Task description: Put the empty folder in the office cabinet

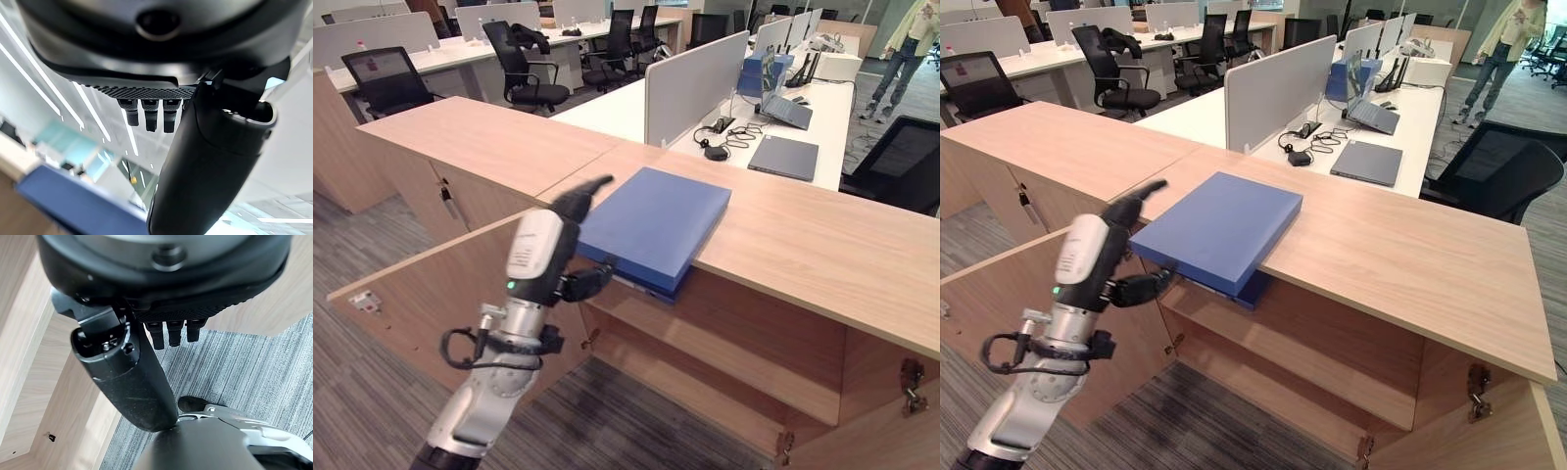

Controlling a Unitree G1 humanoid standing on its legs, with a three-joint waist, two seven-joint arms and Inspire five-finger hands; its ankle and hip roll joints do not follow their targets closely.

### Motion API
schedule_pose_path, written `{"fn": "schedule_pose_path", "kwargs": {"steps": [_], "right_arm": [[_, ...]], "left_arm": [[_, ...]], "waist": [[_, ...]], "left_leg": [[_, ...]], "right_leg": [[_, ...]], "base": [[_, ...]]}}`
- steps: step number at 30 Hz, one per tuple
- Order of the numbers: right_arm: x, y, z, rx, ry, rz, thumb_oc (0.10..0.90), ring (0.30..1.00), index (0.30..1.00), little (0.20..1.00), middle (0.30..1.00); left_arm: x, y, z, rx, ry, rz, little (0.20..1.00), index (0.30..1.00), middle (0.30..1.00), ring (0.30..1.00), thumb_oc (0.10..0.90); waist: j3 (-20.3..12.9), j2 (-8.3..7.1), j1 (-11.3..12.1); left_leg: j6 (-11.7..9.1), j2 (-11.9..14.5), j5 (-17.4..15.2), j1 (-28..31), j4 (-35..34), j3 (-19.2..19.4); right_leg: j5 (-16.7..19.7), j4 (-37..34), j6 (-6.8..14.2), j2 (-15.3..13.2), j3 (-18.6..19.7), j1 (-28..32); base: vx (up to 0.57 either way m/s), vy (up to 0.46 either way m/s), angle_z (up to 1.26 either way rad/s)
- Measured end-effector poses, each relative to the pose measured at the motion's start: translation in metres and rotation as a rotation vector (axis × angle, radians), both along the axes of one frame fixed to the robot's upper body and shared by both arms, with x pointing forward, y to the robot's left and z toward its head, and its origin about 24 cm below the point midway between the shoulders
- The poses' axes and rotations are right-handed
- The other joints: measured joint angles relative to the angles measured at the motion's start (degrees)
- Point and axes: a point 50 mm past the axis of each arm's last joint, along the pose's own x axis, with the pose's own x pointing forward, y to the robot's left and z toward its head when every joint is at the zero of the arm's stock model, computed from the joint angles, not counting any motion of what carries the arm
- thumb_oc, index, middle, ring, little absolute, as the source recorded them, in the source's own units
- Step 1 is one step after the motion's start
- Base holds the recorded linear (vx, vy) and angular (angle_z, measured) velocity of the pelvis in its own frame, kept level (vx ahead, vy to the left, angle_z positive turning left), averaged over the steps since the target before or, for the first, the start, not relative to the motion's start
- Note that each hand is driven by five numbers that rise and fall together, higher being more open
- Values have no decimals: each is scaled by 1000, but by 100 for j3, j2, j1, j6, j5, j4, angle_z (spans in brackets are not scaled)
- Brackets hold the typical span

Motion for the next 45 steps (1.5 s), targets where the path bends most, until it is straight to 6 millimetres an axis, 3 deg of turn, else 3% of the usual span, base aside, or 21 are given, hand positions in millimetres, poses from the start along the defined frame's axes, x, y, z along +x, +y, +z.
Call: {"fn": "schedule_pose_path", "kwargs": {"steps": [17,23,32,45], "right_arm": [[-13,-1,-1,4,28,-8,800,900,900,900,900],[-13,-2,-1,6,28,-6,800,900,900,900,900],[-13,-2,-1,4,32,-6,800,900,900,900,900],[-13,-2,-1,2,33,-7,800,900,900,900,900]], "left_arm": [[1,21,-27,1,179,53,900,900,900,900,800],[4,28,-40,164,201,111,900,900,900,900,800],[11,20,-41,279,151,107,900,900,900,900,800],[17,25,-41,339,117,172,900,900,900,900,800]], "waist": [[-177,17,-42],[-180,18,-145],[-181,17,-158],[-182,17,-165]], "left_leg": [[8,4,-5,2,-2,122],[9,4,-5,4,-2,132],[10,3,-5,14,-2,143],[28,4,-20,74,-5,274]], "right_leg": [[34,-1,32,8,126,-40],[38,-2,30,8,137,-43],[40,-2,30,9,150,-40],[84,-3,16,15,279,-30]], "base": [[2,2,-3],[0,0,0],[0,0,0],[3,0,-4]]}}
